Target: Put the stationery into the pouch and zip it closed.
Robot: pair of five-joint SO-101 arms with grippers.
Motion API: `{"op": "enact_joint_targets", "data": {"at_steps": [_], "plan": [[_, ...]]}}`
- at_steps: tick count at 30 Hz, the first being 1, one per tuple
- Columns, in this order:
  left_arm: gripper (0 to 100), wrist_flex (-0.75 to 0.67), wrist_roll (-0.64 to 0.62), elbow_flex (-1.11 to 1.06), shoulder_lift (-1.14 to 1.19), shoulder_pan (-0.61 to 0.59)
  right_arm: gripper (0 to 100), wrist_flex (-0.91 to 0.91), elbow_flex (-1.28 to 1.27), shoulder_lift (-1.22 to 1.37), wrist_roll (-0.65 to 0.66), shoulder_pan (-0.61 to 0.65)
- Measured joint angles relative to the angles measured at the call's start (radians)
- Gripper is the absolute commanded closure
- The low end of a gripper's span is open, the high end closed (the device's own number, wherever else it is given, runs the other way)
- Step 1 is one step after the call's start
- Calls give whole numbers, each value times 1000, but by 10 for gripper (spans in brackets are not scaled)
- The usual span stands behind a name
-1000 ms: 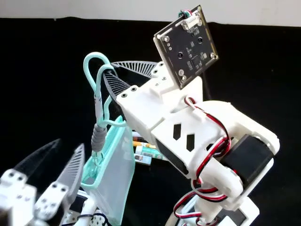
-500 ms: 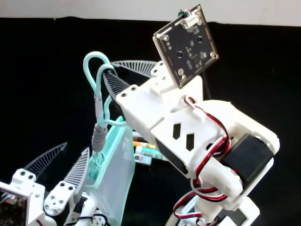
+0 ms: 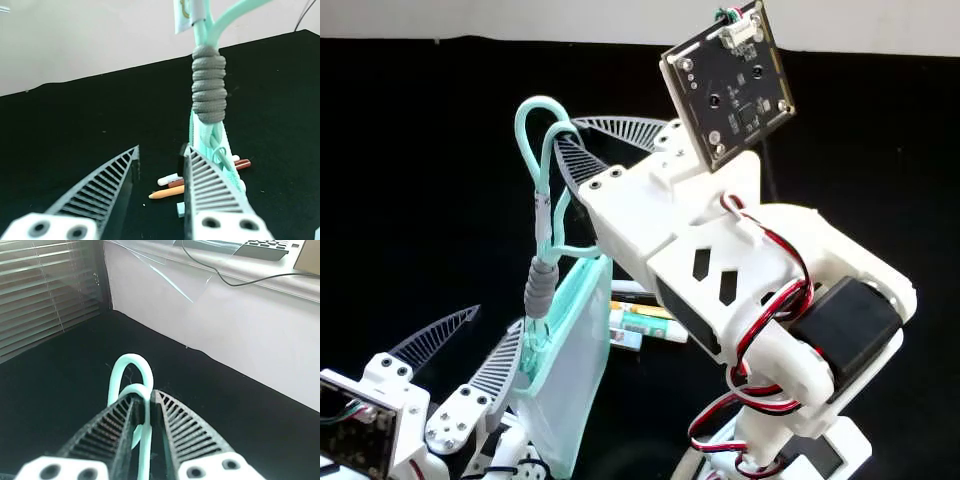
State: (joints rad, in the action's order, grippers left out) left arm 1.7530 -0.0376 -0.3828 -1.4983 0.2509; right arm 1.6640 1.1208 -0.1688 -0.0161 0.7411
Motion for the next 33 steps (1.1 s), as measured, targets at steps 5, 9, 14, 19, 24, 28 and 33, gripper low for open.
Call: {"op": "enact_joint_targets", "data": {"at_steps": [5, 9, 14, 19, 24, 28, 33], "plan": [[949, -2, 0, -12, 0, 38, 991, 0, 0, 0, 0, 0], [986, 0, 43, -18, 0, 74, 991, 0, 0, 0, 0, -5], [994, -2, 92, -78, -2, 101, 991, -5, 0, 0, 0, -61], [994, -3, 110, -80, -2, 103, 991, -5, 0, 0, 0, -72], [994, -2, 110, -55, 0, 91, 991, -5, 0, 0, 0, -74], [994, -2, 112, -37, 0, 63, 991, -12, 0, 0, 0, -74], [994, 0, 114, -32, 0, 46, 991, -32, 21, 5, 0, -129]]}}
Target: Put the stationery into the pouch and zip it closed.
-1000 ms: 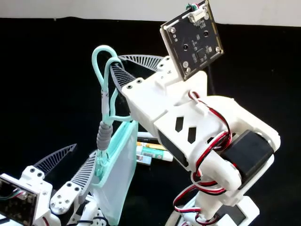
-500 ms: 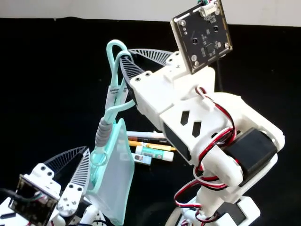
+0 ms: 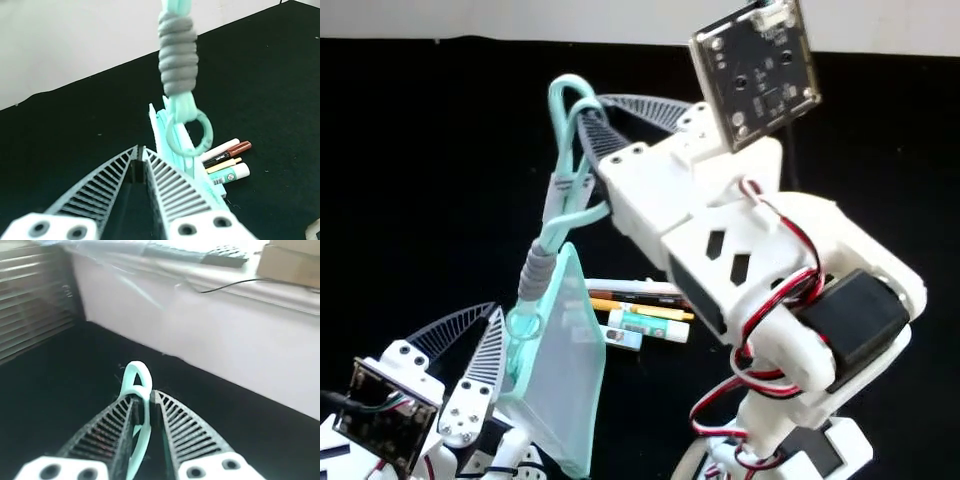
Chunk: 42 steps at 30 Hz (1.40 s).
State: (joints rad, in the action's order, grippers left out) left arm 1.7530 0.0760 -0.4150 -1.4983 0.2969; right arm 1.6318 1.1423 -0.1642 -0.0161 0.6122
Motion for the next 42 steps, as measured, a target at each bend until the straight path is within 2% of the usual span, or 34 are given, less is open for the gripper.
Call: {"op": "enact_joint_targets", "data": {"at_steps": [10, 20, 33, 42], "plan": [[994, -2, 0, 2, 2, 0, 991, -6, 118, 0, 0, -155], [994, -2, 2, 2, 2, 0, 991, -6, 115, 0, 0, -169], [994, 9, 3, -12, 3, -2, 991, -68, 117, -2, 0, -292], [994, 9, 5, -12, 2, -2, 991, -74, 115, 80, 0, -295]]}}
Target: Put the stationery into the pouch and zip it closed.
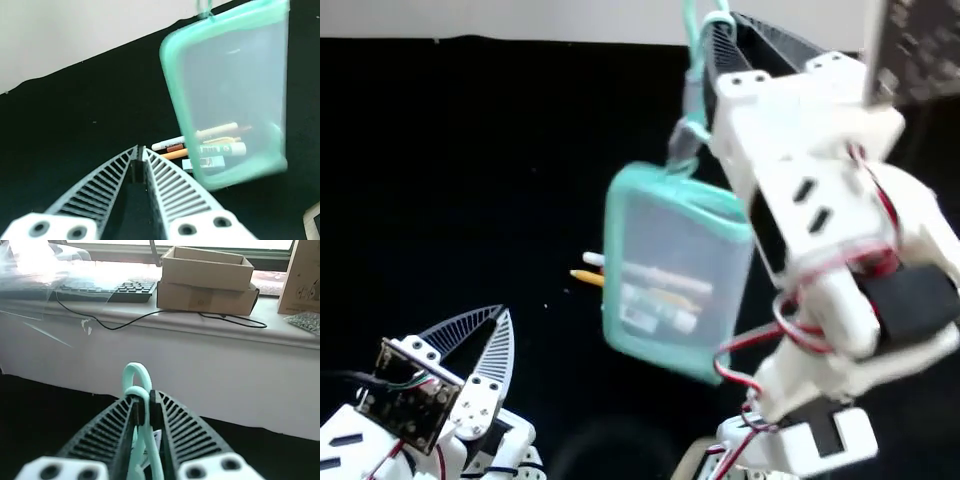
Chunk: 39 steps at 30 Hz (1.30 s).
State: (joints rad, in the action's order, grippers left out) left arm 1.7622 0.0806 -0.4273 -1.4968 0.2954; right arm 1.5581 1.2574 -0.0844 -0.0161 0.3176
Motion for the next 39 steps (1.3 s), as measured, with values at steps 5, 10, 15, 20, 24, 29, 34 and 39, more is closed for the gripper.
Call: {"op": "enact_joint_targets", "data": {"at_steps": [5, 10, 15, 20, 24, 29, 34, 39], "plan": [[994, 0, 0, 0, 0, 0, 991, 0, -2, 21, 0, 2], [992, 0, 0, 0, 0, 0, 991, 0, -2, 21, 0, 2], [991, 0, 0, 0, 0, -8, 991, 0, 5, 21, 0, 29], [990, 0, 0, 0, 0, -55, 991, 18, 97, 21, 0, 107], [990, 0, 0, 0, 0, -63, 991, 46, 186, 21, 0, 143], [990, 0, 0, 0, 0, -63, 991, 81, 284, 21, 0, 192], [990, -23, 0, 0, 0, -71, 991, 114, 308, 20, 0, 275], [989, -48, 0, 0, 0, -150, 991, 123, 308, 26, 0, 338]]}}
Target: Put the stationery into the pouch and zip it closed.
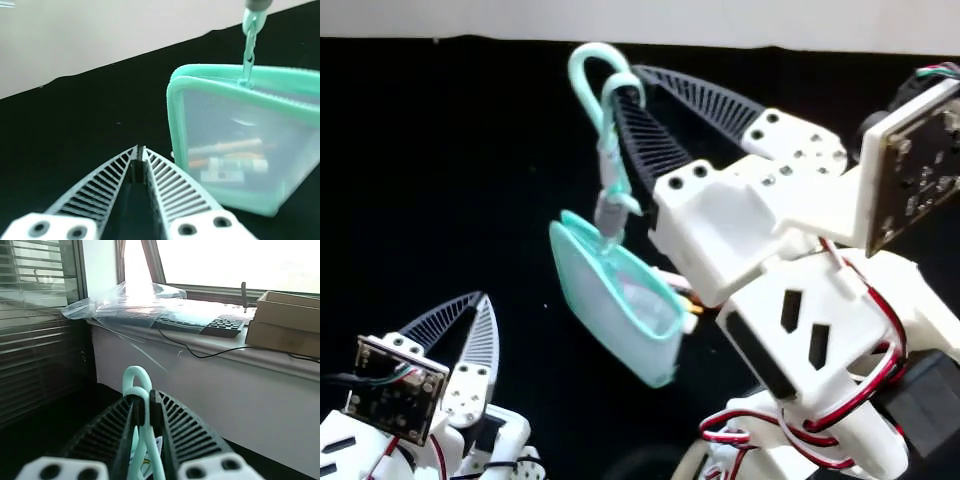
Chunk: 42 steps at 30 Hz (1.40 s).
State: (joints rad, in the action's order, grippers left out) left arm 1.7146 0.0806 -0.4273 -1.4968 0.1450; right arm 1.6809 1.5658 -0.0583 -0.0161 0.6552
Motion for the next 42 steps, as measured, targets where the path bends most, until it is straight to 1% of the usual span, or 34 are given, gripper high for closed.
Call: {"op": "enact_joint_targets", "data": {"at_steps": [7, 12, 15, 18, 26, 32, 38, 42], "plan": [[982, -3, 0, 0, 0, -21, 991, -23, 0, 0, 0, 15], [890, -3, 0, 0, 0, -23, 991, -40, 5, 29, 0, 15], [856, -3, 0, 0, 0, -23, 991, -54, 6, 78, -5, 20], [835, -3, 0, 0, 0, -23, 991, -86, 6, 132, -20, 58], [832, -3, 0, 0, 0, -23, 991, -95, 6, 207, -23, 175], [835, -3, 0, 0, 0, -23, 991, -110, 6, 213, 40, 245], [835, -3, 0, 0, 0, -23, 991, -135, 9, 213, 52, 247], [835, -3, 0, -15, 0, -23, 991, -158, 74, 215, 52, 215]]}}
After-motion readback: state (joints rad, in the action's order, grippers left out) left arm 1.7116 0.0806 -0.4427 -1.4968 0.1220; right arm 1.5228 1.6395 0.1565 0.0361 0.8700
